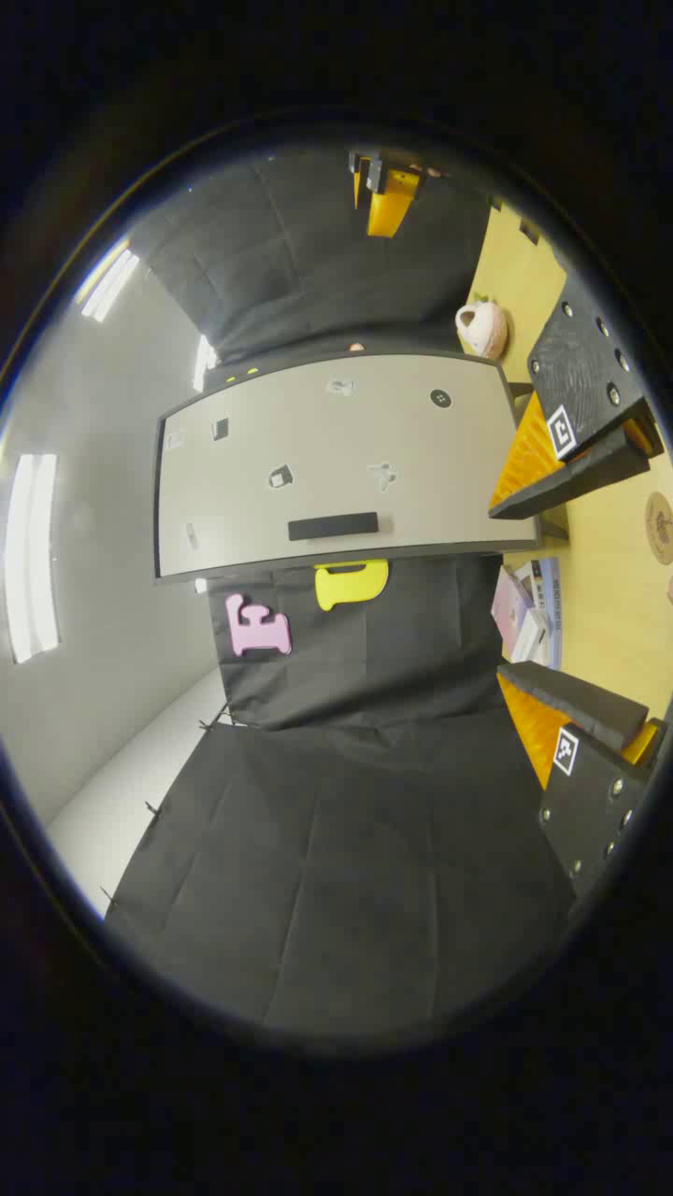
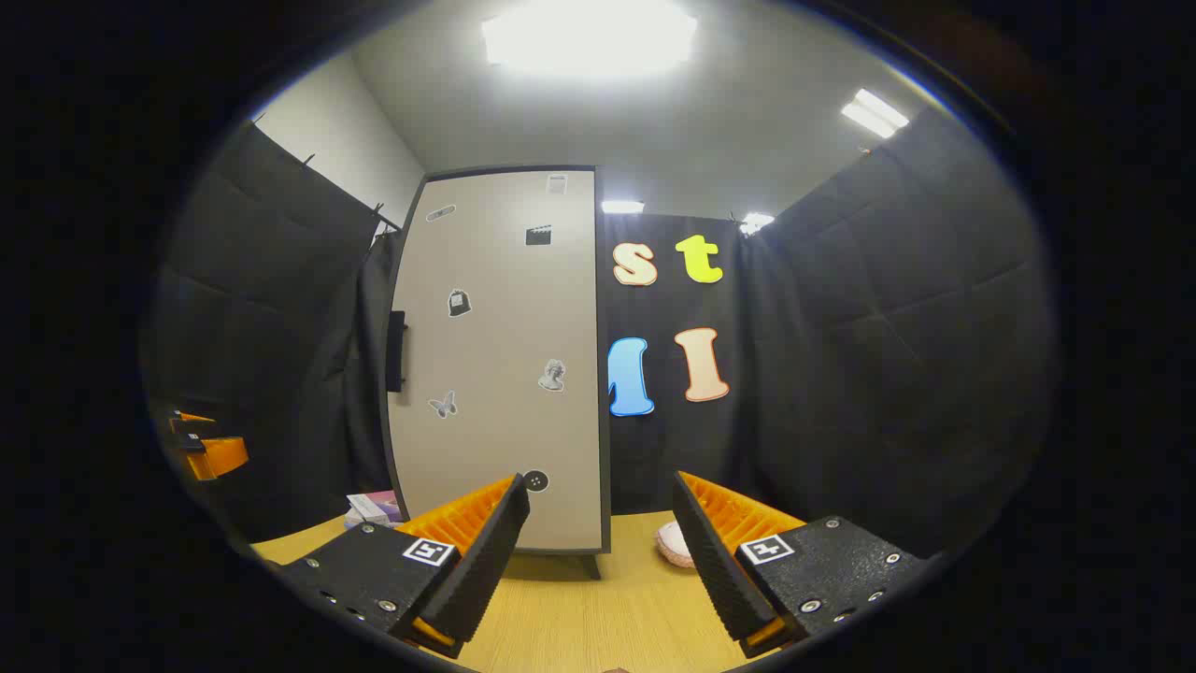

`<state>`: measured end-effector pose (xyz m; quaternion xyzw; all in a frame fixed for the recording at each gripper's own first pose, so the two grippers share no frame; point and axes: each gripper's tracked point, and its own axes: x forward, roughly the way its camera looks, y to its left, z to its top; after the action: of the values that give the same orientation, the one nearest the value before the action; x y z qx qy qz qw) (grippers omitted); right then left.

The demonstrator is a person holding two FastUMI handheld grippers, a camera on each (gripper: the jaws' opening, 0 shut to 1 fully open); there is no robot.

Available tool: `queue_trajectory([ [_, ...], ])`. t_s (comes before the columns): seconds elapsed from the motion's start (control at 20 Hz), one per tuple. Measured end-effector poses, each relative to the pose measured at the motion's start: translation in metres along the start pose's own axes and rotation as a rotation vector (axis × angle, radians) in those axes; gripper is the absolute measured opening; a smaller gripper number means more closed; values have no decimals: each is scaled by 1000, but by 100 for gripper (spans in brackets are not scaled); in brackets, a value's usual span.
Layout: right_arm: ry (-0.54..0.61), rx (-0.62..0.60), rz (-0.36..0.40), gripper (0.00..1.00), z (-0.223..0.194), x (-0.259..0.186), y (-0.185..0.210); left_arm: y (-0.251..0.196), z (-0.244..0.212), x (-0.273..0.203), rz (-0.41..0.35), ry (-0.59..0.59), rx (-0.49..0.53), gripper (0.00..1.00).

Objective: Open the cabinet door with the right hand, grasp the bottle in the cabinet with the left hand and place it on the coaster, then close the cabinet door with the right hand.

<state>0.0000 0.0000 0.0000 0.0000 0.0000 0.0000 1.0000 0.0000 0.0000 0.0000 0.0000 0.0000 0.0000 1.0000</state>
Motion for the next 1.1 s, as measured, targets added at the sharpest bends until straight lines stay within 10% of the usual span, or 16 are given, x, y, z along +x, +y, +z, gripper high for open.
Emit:
queue_trajectory([
  [1.1,6,48,94,95,7,54,41,18,-6,16,59,1,-12,88],
])
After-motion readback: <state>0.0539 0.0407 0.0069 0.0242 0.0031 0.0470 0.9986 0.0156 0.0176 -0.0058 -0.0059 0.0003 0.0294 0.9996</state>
